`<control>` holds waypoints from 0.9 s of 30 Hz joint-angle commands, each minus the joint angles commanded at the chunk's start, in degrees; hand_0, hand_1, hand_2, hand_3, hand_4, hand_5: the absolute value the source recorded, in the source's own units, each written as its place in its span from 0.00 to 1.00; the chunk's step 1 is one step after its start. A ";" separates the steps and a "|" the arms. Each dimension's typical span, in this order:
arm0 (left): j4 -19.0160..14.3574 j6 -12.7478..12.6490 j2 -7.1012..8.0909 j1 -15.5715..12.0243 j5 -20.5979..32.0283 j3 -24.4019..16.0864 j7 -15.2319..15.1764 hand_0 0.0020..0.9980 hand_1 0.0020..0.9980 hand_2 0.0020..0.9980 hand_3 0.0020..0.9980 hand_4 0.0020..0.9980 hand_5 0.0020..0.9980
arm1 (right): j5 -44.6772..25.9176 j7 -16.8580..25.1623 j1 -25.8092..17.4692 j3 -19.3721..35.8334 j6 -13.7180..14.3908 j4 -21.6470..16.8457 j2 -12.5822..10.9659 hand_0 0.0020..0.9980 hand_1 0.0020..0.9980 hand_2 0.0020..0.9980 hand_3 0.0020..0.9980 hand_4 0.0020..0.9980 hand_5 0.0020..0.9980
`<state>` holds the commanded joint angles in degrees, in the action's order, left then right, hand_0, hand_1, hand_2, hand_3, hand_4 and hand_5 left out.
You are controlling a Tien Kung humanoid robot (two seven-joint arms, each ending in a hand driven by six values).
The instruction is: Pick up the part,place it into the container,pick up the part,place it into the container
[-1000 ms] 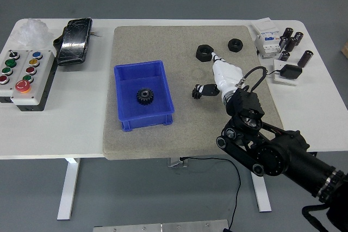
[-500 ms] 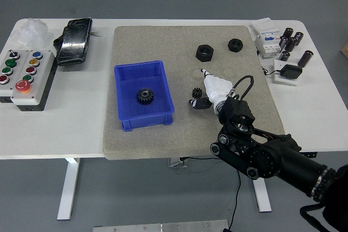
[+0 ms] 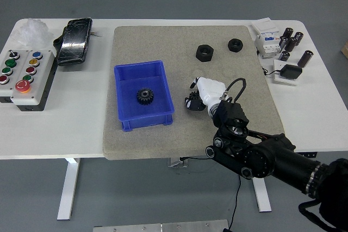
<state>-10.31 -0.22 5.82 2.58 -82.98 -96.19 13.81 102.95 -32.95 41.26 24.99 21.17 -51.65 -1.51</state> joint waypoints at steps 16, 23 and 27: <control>0.00 -0.01 -0.07 0.13 0.42 0.28 -0.11 0.61 0.55 0.55 0.62 0.61 0.34 | 3.22 -0.73 0.57 1.47 0.33 -1.52 -1.27 0.32 0.49 0.39 0.61 0.42 0.00; 0.00 -0.04 0.02 0.01 0.45 0.23 -0.04 0.61 0.55 0.55 0.62 0.61 0.34 | 7.36 -1.61 3.17 2.43 1.74 -9.29 -2.15 0.32 0.49 0.39 0.61 0.42 0.00; 0.00 -0.03 0.02 -0.01 0.54 0.27 -0.04 0.61 0.55 0.55 0.62 0.61 0.34 | 8.16 -1.30 4.34 -0.69 3.51 -14.26 -1.20 0.33 0.50 0.41 0.62 0.44 0.00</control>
<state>-10.31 -0.25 5.83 2.57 -82.44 -95.93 13.77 111.10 -34.25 45.60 24.30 24.67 -65.91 -2.71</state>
